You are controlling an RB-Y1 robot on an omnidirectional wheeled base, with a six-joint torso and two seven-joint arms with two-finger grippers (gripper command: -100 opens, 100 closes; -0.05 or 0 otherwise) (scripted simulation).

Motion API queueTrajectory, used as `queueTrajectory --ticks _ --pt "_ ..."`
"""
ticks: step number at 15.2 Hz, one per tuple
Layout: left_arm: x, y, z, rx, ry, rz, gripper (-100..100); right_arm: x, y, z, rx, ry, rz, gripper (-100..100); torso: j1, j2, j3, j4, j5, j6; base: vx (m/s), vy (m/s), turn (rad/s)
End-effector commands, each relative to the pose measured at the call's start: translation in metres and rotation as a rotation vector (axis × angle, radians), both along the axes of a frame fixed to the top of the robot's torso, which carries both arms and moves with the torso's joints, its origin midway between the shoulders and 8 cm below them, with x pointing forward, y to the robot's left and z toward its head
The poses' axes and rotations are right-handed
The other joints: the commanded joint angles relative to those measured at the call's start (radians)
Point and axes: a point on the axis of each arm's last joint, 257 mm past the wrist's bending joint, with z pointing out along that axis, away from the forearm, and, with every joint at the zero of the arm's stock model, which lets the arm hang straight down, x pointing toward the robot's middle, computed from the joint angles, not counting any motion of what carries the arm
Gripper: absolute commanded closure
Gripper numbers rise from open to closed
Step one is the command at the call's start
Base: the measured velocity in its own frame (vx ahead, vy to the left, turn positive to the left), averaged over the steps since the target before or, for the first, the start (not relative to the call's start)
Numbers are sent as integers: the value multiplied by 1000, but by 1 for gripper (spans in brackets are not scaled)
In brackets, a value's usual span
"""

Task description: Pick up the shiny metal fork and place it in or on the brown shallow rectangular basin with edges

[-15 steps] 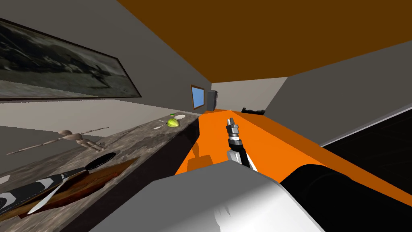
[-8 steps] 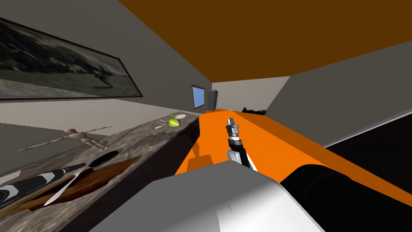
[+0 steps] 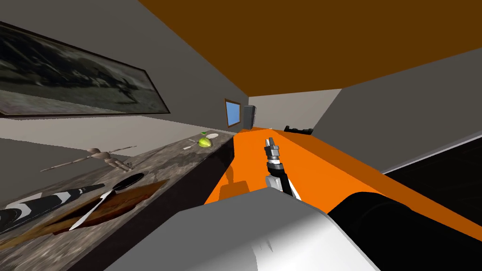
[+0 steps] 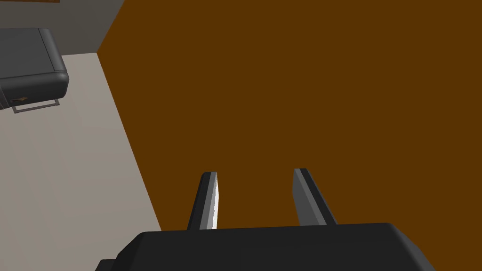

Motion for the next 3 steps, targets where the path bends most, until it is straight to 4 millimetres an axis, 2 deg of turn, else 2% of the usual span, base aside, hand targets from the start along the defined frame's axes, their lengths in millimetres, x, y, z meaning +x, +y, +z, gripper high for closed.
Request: queueTrajectory --ticks 1,3 --pt "0 0 0 0 0 0 -100 0 0 0 0 0 0 0 0 0 0 0 0 0 0 0 0" --pt "0 0 0 0 0 0 -100 0 0 0 0 0 0 0 0 0 0 0 0 0 0 0 0"
